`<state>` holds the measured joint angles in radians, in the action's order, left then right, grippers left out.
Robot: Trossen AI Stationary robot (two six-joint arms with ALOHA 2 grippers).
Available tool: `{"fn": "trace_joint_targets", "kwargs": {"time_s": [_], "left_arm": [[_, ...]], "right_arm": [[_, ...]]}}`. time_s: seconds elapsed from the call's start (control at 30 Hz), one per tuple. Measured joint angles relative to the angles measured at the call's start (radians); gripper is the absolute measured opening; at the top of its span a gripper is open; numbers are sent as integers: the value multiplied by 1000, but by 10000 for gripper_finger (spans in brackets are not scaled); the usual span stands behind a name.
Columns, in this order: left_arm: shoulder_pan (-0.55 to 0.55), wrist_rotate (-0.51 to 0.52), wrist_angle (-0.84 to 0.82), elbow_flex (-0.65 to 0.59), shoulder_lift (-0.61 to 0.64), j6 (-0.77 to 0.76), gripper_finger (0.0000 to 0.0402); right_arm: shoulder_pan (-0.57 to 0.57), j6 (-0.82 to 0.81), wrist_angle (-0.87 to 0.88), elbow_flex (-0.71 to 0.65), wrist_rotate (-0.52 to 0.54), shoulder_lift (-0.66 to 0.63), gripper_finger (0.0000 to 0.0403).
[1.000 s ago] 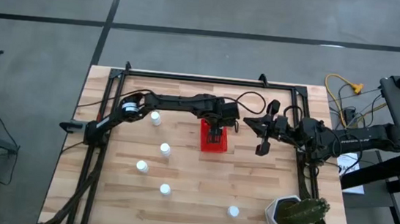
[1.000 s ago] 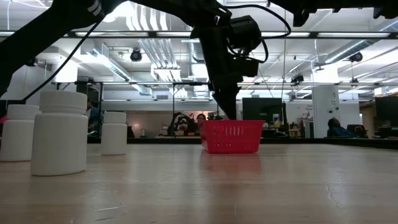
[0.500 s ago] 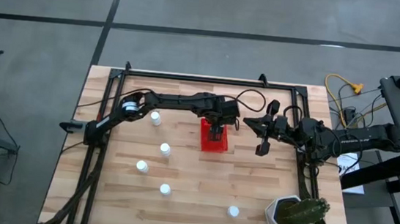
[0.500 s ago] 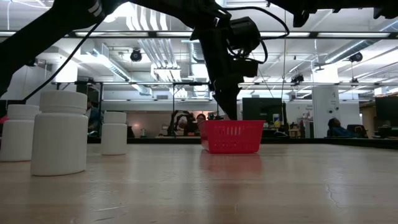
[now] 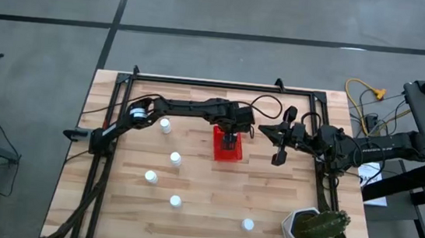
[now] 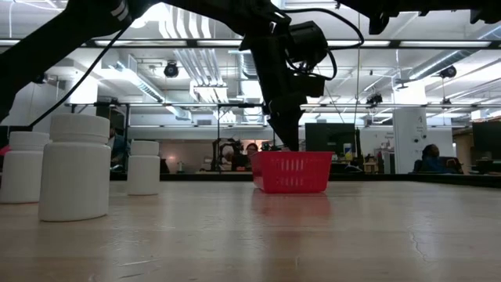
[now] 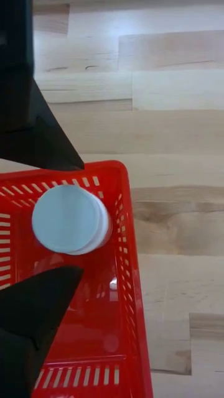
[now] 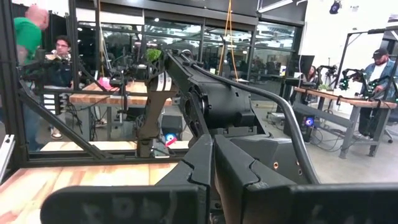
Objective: Pick and place pill bottles into a basket
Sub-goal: Put the top left white medicine bottle into the red bin
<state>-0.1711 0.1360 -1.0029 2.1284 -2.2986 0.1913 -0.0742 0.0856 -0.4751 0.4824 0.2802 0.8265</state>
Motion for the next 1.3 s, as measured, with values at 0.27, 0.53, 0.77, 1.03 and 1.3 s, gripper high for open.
{"fn": "trace_joint_targets", "kwargs": {"time_s": [0.27,0.53,0.77,1.03,1.3], "left_arm": [[0,5,2,0,0,-2,253],[17,21,-48,-1,38,-5,253],[61,27,-110,-3,96,-18,253],[75,26,-136,-153,203,-32,253],[77,24,147,-627,511,-99,253]], "right_arm": [[0,0,5,0,0,0,9],[-2,-18,7,0,0,0,9],[-2,-9,8,0,-2,0,9],[-2,-1,7,0,-20,0,9],[-2,-3,29,0,-65,-6,9]]}}
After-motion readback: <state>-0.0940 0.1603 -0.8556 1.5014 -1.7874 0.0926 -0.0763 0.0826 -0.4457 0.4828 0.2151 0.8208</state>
